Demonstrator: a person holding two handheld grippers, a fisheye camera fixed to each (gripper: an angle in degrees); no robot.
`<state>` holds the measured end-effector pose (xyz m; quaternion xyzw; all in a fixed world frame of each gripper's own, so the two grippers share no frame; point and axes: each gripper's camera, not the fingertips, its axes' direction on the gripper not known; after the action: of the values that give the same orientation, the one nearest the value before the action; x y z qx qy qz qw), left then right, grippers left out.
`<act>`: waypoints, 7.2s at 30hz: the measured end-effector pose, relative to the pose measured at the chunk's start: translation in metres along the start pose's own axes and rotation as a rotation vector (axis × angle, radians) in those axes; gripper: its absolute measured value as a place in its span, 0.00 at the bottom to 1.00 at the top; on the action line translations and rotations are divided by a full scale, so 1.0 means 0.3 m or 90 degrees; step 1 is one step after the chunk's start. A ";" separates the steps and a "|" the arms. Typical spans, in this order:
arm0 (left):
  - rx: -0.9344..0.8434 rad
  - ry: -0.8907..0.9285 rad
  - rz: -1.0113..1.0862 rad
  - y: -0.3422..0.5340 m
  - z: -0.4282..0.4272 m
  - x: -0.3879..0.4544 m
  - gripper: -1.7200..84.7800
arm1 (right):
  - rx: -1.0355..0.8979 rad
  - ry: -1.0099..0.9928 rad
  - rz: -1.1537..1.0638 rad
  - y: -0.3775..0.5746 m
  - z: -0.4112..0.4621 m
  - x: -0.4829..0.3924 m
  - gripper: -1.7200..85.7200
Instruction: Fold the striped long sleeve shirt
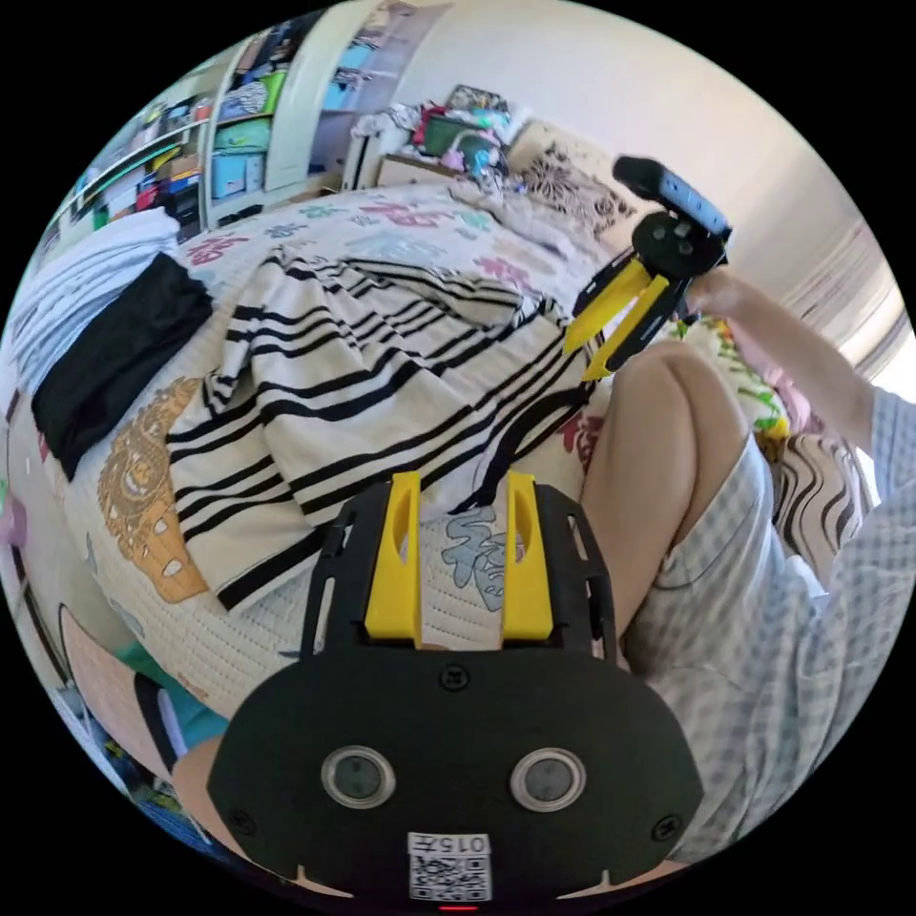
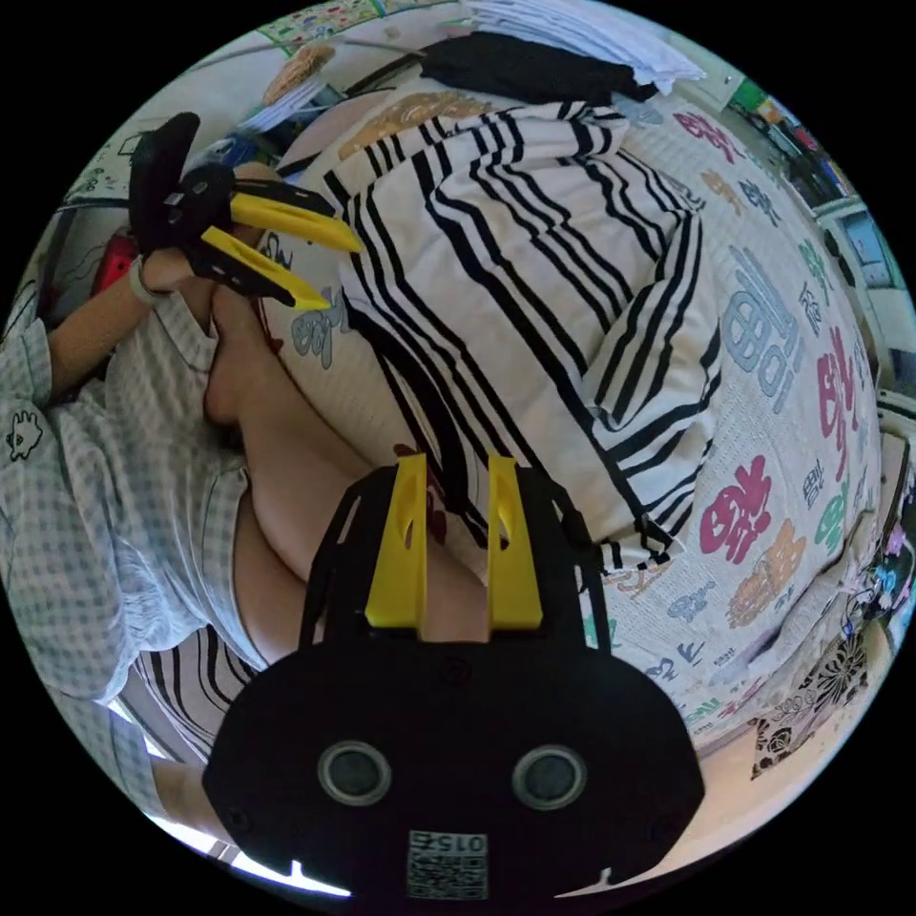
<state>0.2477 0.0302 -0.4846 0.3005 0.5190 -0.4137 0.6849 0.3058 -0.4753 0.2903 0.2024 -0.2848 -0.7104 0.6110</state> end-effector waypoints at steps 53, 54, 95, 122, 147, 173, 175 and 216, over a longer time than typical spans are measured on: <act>0.351 -0.057 -0.115 -0.030 -0.273 0.089 0.02 | 0.305 0.289 0.277 0.485 -0.290 -0.113 0.07; 0.370 -0.063 -0.097 -0.052 -0.306 0.096 0.02 | 0.325 0.309 0.282 0.520 -0.319 -0.123 0.07; -0.018 -0.101 -0.305 -0.315 0.019 -0.682 0.14 | 0.154 -0.222 0.443 1.180 -0.184 0.871 0.16; -0.140 -0.110 -0.108 -0.469 -0.057 -0.422 0.10 | 0.339 -0.229 0.644 1.825 -0.315 0.730 0.10; 0.069 -0.133 -0.122 -1.400 -0.030 -0.997 0.02 | 0.426 -0.189 0.628 1.610 -0.702 1.627 0.02; -0.200 -0.246 0.050 -1.996 0.581 -1.105 0.11 | 0.198 -0.020 0.440 1.030 -0.666 1.803 0.08; -0.182 -0.186 0.065 -1.997 0.577 -1.126 0.05 | 0.180 -0.016 0.399 1.040 -0.668 1.761 0.02; -0.281 -0.029 -0.139 -0.473 0.298 -0.864 0.16 | 0.246 -0.221 0.717 1.963 -0.045 0.510 0.11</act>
<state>0.1336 -0.0467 -0.2082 0.0762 0.6106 -0.3685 0.6968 0.7314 -0.6818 0.6732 0.0093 -0.5666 -0.2373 0.7891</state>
